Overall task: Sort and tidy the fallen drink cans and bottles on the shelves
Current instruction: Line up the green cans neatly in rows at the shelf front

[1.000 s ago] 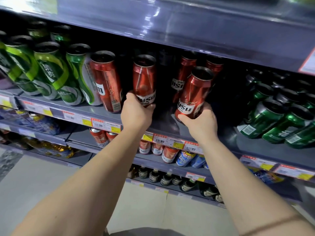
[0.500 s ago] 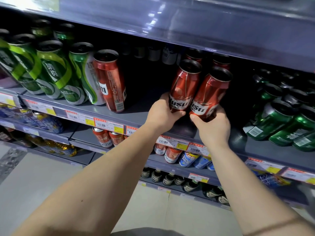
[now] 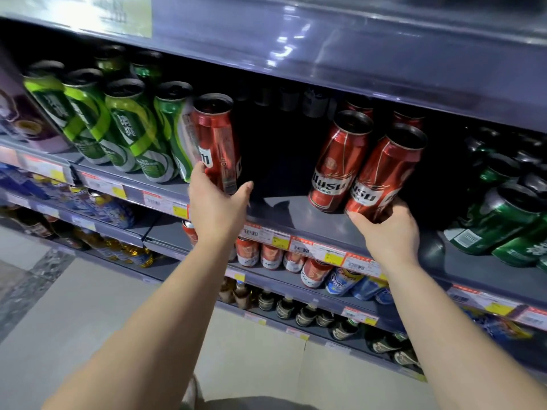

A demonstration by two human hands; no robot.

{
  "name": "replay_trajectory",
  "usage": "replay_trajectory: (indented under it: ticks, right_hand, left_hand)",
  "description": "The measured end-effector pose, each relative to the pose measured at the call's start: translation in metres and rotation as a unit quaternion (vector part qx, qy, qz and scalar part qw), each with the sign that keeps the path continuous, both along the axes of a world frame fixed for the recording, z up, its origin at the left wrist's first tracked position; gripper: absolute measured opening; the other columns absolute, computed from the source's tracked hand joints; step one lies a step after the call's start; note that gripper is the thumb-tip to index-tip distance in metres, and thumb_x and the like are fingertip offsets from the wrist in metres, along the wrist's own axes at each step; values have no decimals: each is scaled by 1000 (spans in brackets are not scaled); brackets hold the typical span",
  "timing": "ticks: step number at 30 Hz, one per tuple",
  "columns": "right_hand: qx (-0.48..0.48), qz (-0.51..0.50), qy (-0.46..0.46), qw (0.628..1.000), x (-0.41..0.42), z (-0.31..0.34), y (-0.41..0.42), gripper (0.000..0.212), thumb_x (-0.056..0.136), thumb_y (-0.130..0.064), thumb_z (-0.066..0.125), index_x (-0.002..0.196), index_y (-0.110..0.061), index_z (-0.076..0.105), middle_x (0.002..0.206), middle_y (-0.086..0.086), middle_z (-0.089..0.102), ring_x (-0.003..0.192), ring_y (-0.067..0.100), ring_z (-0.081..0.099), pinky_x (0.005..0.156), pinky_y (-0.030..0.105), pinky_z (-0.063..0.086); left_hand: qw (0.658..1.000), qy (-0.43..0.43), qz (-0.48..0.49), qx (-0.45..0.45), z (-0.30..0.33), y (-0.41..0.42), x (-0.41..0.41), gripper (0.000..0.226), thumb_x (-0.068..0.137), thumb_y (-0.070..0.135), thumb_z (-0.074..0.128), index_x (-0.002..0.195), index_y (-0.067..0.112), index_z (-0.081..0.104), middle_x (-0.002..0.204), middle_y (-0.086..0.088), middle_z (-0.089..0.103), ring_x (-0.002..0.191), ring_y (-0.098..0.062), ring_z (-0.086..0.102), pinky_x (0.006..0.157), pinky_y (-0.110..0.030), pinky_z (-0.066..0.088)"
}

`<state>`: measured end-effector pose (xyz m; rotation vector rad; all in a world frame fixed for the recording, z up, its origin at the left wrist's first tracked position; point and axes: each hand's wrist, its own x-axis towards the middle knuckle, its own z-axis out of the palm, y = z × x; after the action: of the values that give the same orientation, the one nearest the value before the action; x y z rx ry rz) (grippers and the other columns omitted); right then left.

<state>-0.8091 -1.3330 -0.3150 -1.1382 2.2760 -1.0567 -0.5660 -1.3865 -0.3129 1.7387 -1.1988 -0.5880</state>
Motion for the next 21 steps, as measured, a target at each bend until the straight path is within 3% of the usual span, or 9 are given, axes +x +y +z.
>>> replay_trajectory:
  ticks: [5,9,11,15,21]
  right_hand:
    - [5,-3,0,1000,-1,-4,-1,57,74,-44,79,118,-16,58,114,3,67,105,25,62,81,29,44]
    - [11,-8,2,1000,0,-5,-1,55,75,-45,77,117,-16,57,114,2,66,104,25,61,79,29,43]
    - [12,-9,5,1000,0,-5,-1,55,75,-46,77,117,-16,57,113,2,66,103,25,61,78,28,42]
    - [15,-11,17,1000,0,-7,-2,49,76,-46,77,110,-15,59,108,2,67,99,25,62,74,28,41]
    - [19,-14,31,999,4,-6,-2,51,78,-47,74,115,-17,58,110,1,67,100,24,62,73,28,39]
  left_hand:
    - [997,-55,29,50,7,-27,4,49,71,43,79,104,16,54,98,-2,66,92,-30,64,71,-38,50]
    - [995,-74,-33,66,5,-27,-29,65,61,54,82,104,12,59,105,-8,60,96,-31,63,80,-41,53]
    - [991,-79,-78,73,6,-25,-49,71,61,57,81,113,15,59,108,-7,52,101,-31,59,85,-38,51]
    - [982,-80,-145,86,1,-25,-65,71,67,50,80,125,18,53,117,-9,49,113,-29,51,94,-36,44]
    - [979,-105,-164,54,-9,-19,-62,62,65,51,75,119,26,57,108,0,67,98,-26,65,81,-46,55]
